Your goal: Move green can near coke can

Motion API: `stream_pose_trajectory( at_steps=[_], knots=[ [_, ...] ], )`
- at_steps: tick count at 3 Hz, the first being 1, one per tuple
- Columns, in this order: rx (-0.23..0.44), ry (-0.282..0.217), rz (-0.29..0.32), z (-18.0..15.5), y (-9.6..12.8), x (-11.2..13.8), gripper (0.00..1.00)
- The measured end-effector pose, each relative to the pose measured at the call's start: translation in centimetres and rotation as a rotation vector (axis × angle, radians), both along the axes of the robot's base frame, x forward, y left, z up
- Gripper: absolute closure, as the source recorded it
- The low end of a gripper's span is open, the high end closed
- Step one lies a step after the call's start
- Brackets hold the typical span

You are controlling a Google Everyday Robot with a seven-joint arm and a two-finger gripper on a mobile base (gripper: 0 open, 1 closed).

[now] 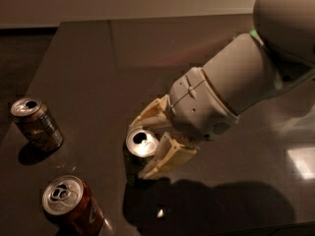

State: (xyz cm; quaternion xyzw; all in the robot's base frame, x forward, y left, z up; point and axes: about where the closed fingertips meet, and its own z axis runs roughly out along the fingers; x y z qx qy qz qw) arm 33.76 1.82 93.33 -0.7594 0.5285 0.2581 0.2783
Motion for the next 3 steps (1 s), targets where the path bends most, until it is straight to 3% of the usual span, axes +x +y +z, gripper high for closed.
stream_pose_trajectory(
  at_steps=[1, 2, 3],
  knots=[
    [-0.019, -0.016, 0.061, -1.2, 1.9, -1.5, 0.98],
    [-0.043, -0.009, 0.088, -2.1, 3.0, -1.8, 0.67],
    [-0.066, -0.004, 0.099, -2.6, 3.3, -1.7, 0.44]
  ],
)
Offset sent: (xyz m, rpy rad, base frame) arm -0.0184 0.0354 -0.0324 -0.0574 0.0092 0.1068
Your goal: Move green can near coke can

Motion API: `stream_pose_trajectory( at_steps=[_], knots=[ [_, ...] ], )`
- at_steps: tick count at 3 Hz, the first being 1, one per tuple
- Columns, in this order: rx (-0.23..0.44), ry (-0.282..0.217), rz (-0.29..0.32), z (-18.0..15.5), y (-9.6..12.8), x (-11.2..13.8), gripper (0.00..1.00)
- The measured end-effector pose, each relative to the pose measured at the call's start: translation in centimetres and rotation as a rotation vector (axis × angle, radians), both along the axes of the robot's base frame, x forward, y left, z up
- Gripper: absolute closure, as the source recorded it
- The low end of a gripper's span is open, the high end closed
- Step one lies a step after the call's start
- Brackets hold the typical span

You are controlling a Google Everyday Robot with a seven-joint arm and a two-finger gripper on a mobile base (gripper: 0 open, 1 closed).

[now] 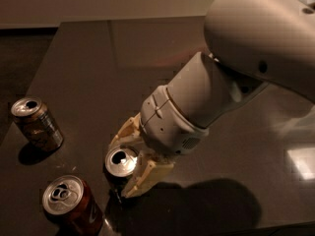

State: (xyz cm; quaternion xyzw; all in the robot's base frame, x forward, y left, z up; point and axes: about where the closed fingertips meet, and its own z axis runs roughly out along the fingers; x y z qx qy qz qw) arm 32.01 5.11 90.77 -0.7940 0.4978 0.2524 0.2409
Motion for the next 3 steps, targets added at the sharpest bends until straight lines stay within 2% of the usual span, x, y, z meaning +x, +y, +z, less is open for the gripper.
stream_pose_trajectory(
  at_steps=[2, 3],
  knots=[
    [-0.002, -0.013, 0.003, 0.38, 0.23, -0.27, 0.00],
    [-0.002, -0.014, 0.003, 0.42, 0.26, -0.31, 0.00]
  ],
)
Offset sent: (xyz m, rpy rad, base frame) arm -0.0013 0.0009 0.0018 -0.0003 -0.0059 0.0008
